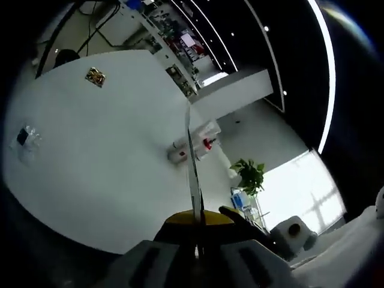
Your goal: Arrange the skincare products in the storage area until every visible bottle or jar stands upright without overlapping.
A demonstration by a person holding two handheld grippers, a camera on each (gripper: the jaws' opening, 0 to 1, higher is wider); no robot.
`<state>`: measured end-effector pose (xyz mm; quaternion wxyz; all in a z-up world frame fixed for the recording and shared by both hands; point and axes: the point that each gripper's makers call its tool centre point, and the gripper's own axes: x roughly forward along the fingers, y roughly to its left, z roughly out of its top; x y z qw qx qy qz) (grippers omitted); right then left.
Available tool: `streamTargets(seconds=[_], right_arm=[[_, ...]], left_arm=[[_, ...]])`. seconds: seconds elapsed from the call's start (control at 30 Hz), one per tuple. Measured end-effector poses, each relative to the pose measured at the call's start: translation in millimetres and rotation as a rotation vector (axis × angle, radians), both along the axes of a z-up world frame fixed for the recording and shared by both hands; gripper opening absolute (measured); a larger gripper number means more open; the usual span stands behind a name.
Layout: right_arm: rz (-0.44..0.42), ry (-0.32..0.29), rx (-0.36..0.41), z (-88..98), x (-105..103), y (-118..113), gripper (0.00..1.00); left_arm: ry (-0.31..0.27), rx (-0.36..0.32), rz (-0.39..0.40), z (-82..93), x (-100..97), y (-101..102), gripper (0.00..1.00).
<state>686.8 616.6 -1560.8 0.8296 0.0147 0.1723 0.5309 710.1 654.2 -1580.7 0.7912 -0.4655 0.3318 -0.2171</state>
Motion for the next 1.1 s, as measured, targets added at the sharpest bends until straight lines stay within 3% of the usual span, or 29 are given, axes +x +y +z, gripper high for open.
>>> streamTargets(seconds=[0.07, 0.3, 0.43, 0.5, 0.6, 0.67, 0.97, 1.1], right_arm=[[-0.013, 0.037, -0.008, -5.6, 3, -1, 0.6], [0.035, 0.017, -0.037, -8.7, -7, 4, 0.57], [0.042, 0.048, -0.07, -18.0, -7, 3, 0.56], [0.041, 0.049, -0.075, -18.8, -7, 3, 0.56], [0.032, 0.04, -0.084, -19.1, -6, 1, 0.52], [0.021, 0.03, -0.086, -18.5, -5, -2, 0.51], [-0.009, 0.001, -0.11, -20.0, 0, -6, 0.49], [-0.016, -0.005, -0.124, -22.0, 2, -8, 0.49]], left_arm=[[0.001, 0.008, 0.004, -1.4, 1.9, 6, 0.02], [0.018, 0.009, 0.033, -11.7, 29.5, 25, 0.02], [0.033, -0.002, 0.036, -19.5, 51.9, 31, 0.02], [0.05, 0.01, 0.019, -24.4, 61.0, 31, 0.02], [0.068, 0.081, -0.071, -32.0, 68.2, 26, 0.02], [0.069, 0.053, -0.083, -29.9, 83.3, 23, 0.02], [0.09, 0.069, -0.172, -35.4, 148.8, 4, 0.02], [0.1, 0.054, -0.201, -40.6, 166.1, -5, 0.02]])
